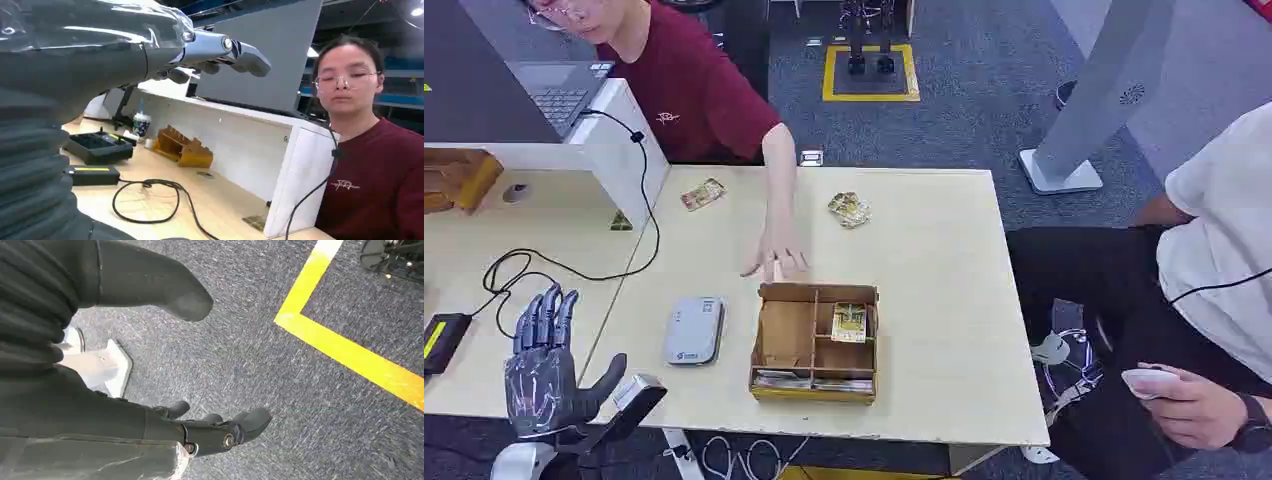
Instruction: Pass the card to the sensor for recognition and then transmit it.
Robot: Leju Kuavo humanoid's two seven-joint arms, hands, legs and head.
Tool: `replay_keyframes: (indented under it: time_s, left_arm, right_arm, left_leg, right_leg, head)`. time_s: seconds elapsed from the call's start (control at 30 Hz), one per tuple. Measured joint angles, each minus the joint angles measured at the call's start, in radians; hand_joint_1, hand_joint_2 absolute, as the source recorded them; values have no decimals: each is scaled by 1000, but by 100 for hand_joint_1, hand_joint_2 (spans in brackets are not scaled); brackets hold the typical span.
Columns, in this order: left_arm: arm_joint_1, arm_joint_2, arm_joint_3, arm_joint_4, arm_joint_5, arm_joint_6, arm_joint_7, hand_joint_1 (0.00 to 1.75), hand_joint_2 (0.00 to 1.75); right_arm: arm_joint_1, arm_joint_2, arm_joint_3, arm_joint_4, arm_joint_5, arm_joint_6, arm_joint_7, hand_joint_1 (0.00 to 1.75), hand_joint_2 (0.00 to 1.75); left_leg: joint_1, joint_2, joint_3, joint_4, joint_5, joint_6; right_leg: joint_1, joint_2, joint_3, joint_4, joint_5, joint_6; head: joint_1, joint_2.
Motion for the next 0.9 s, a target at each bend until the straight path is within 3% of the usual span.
replay_keyframes:
  time_s: [0.9]
  left_arm:
    - [9,0,0,0,14,-1,-7,0,175]
  right_arm:
    - [0,0,-1,1,11,-4,-4,0,175]
  left_leg:
    - [0,0,0,0,0,0]
  right_leg:
    - [0,0,0,0,0,0]
  head:
    - [0,0]
